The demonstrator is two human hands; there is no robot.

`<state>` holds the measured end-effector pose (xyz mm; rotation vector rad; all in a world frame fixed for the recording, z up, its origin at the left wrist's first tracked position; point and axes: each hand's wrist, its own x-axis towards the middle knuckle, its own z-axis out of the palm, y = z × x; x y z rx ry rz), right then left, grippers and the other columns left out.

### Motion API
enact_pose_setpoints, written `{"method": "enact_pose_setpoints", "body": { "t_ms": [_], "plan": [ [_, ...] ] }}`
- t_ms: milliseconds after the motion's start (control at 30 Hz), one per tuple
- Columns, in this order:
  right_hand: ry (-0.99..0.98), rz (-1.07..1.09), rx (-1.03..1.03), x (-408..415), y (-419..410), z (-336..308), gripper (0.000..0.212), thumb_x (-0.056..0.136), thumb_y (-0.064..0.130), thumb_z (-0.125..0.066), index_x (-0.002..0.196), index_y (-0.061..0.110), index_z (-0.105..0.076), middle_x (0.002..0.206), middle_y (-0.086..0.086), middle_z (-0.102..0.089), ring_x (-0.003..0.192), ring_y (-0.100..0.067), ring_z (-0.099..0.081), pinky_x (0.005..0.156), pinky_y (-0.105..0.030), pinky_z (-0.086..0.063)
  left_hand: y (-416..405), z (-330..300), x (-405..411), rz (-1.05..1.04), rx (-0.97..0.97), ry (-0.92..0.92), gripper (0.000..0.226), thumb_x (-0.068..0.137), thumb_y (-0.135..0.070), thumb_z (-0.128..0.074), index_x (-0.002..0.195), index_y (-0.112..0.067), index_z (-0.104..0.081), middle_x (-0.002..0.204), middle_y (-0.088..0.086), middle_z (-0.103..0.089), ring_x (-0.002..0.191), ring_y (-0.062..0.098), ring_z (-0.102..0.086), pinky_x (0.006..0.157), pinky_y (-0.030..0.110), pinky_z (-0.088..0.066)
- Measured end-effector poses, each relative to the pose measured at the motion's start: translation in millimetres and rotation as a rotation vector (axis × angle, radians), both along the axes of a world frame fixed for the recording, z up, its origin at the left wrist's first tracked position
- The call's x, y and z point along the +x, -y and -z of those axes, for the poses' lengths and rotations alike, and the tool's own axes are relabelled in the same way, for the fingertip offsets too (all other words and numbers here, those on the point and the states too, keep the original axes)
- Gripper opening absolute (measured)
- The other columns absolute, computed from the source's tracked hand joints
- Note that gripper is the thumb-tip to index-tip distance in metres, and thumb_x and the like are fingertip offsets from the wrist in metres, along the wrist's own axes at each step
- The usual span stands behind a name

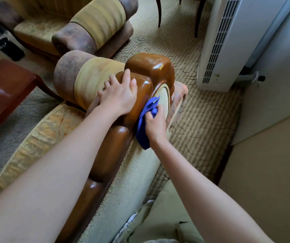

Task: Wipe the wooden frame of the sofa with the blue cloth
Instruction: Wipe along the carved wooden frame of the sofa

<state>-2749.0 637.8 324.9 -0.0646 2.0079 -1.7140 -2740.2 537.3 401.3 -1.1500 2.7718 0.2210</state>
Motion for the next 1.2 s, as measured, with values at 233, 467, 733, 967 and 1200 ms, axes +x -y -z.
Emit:
{"method": "enact_pose_setpoints", "body": {
  "t_ms": [233, 467, 733, 967, 1200],
  "plan": [
    [-0.095, -0.114, -0.098, 88.3, -24.4, -10.5, 0.018, 0.086, 0.010, -0.048, 0.081, 0.026, -0.041, 0.085, -0.002, -0.050, 0.077, -0.015, -0.043, 0.071, -0.028, -0.036, 16.2, -19.0, 34.2, -0.135, 0.281, -0.480, 0.052, 0.101, -0.032, -0.034, 0.150, -0.021, -0.021, 0.154, 0.011, -0.023, 0.141, 0.025, -0.023, 0.112, 0.033, -0.018],
    [-0.334, -0.068, -0.163, 91.5, -5.4, -24.1, 0.026, 0.086, 0.017, -0.052, 0.111, 0.010, -0.054, 0.104, -0.010, -0.053, 0.087, -0.004, -0.040, 0.079, -0.013, -0.031, 16.3, -6.4, 122.2, -0.289, 0.261, -0.331, 0.041, 0.100, -0.024, -0.028, 0.130, -0.008, -0.051, 0.136, 0.017, -0.050, 0.125, 0.033, -0.042, 0.104, 0.037, -0.032],
    [-0.262, 0.046, -0.105, 101.7, -1.8, -21.1, 0.020, 0.089, 0.014, -0.053, 0.109, 0.010, -0.052, 0.102, -0.008, -0.051, 0.087, -0.012, -0.046, 0.071, -0.015, -0.031, 8.9, -3.3, 171.3, -0.375, 0.264, -0.197, 0.047, 0.100, -0.030, -0.023, 0.128, -0.005, -0.051, 0.133, 0.019, -0.050, 0.122, 0.035, -0.045, 0.101, 0.040, -0.035],
    [-0.848, -0.278, 0.062, 139.7, -13.3, -8.2, 0.040, 0.078, 0.030, -0.052, 0.114, 0.018, -0.061, 0.092, -0.003, -0.041, 0.082, -0.022, -0.048, 0.063, -0.027, -0.041, 0.5, -4.1, 182.8, -0.386, 0.346, -0.195, 0.044, 0.101, -0.025, -0.024, 0.122, 0.001, -0.054, 0.133, 0.023, -0.050, 0.121, 0.035, -0.046, 0.099, 0.037, -0.035],
    [-1.154, -0.148, 0.304, 73.6, 23.5, -30.6, 0.032, 0.074, 0.033, -0.051, 0.088, 0.012, -0.071, 0.078, -0.017, -0.052, 0.069, -0.033, -0.052, 0.055, -0.033, -0.043, -6.1, -6.0, 185.6, -0.439, 0.334, -0.180, 0.043, 0.100, -0.019, -0.025, 0.129, 0.000, -0.051, 0.135, 0.024, -0.048, 0.123, 0.037, -0.045, 0.100, 0.037, -0.036]
  ]
}}
